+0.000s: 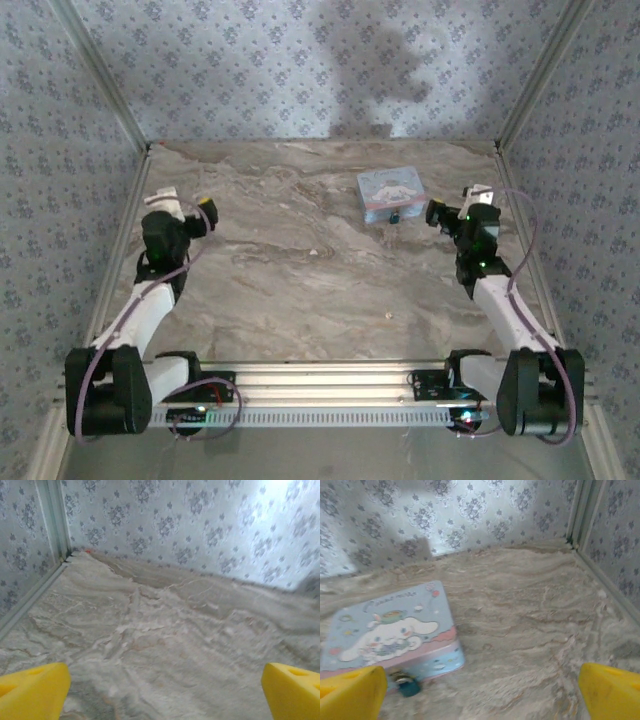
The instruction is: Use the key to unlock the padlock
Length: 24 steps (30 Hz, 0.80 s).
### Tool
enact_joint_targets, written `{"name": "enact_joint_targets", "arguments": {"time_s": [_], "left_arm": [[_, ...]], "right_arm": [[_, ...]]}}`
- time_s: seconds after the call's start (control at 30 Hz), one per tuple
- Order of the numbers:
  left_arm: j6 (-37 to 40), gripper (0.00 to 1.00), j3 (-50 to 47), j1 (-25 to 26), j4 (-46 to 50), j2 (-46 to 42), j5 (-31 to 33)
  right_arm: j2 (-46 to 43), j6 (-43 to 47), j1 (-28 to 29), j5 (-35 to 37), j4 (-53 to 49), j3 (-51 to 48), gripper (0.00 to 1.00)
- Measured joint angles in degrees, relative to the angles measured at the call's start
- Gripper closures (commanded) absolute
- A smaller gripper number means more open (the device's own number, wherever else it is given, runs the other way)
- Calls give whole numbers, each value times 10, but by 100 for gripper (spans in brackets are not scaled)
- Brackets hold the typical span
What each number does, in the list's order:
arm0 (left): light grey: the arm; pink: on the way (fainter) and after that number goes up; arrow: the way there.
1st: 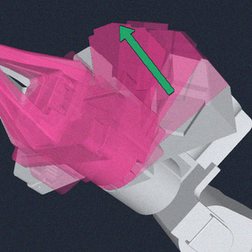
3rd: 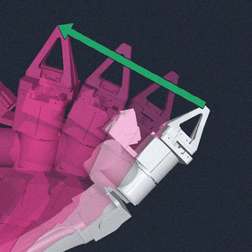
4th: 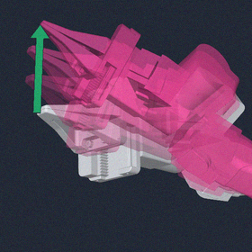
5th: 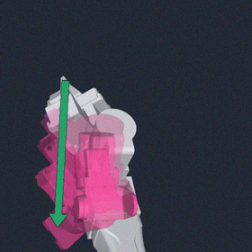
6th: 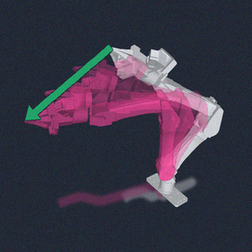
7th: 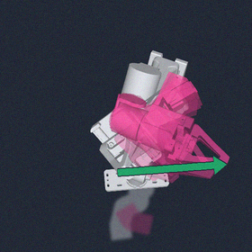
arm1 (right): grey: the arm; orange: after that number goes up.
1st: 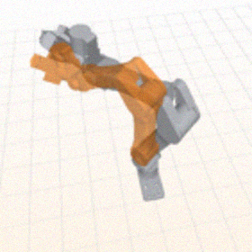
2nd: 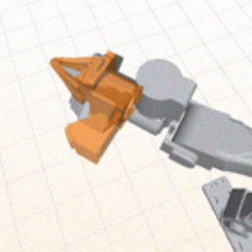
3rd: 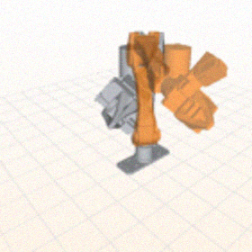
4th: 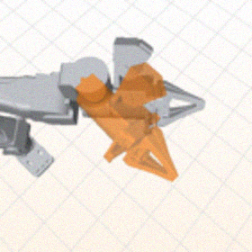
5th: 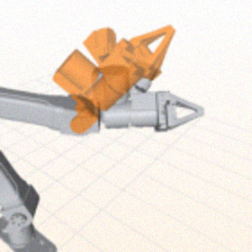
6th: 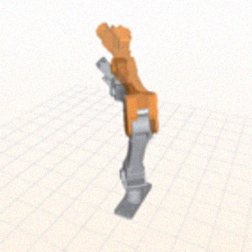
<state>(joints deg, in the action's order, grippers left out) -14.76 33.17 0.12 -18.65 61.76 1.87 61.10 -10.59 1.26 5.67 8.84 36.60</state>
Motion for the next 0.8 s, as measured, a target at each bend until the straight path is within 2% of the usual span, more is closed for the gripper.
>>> {"name": "enact_joint_targets", "arguments": {"time_s": [0.17, 0.3, 0.6, 0.8], "left_arm": [[-115, 2, 45, 8, 103, -29, -61], [-185, 2, 42, 60, 155, -32, -104], [-259, 2, 11, 226, 148, -19, -121], [-269, 2, 12, 265, 111, 29, -115]], "right_arm": [[-24, -76, 49, -16, -165, 70, 4], [-22, -123, 108, -33, -267, 80, 12], [14, -200, 254, -65, -425, 58, 26], [40, -231, 309, -66, -476, 25, 37]]}}
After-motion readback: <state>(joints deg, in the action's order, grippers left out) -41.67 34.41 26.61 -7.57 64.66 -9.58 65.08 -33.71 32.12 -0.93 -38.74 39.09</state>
